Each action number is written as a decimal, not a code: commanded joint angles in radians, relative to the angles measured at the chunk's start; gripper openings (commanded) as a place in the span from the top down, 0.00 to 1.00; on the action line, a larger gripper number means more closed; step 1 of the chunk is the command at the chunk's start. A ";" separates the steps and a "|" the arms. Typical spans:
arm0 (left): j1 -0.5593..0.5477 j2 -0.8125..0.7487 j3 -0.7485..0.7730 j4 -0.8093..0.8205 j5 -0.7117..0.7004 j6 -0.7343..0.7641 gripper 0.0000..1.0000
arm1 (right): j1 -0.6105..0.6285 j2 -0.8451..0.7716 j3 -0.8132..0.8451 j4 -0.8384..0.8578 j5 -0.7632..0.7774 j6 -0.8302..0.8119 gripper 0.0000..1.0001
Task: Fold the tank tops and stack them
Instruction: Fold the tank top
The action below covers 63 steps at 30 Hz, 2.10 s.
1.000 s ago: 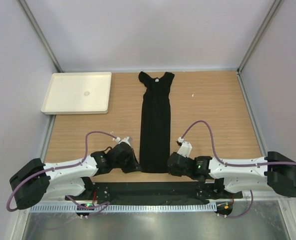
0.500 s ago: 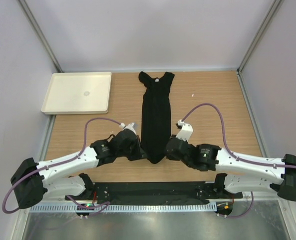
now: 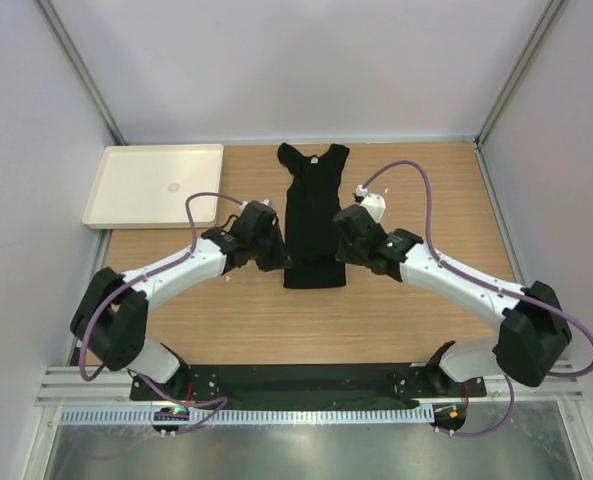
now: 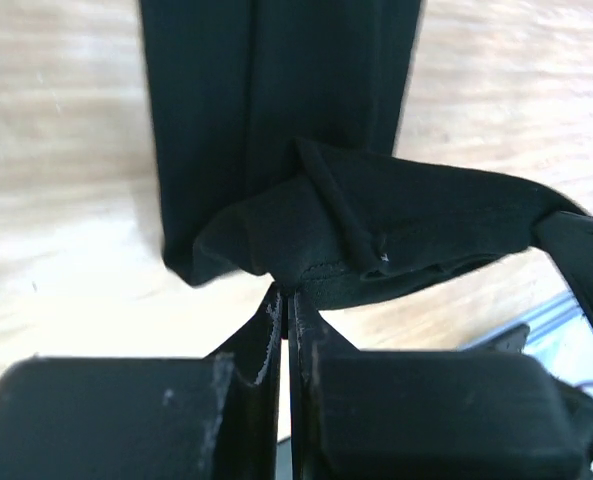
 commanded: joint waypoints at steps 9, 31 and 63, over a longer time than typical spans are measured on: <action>0.068 0.179 0.199 0.034 0.048 0.062 1.00 | -0.108 0.218 0.218 0.101 -0.044 -0.159 0.99; 0.130 0.274 0.456 -0.084 0.031 0.105 1.00 | -0.245 0.382 0.397 0.130 -0.162 -0.234 0.99; 0.216 0.701 0.843 -0.099 0.089 0.101 0.60 | -0.323 0.752 0.729 0.050 -0.111 -0.220 0.50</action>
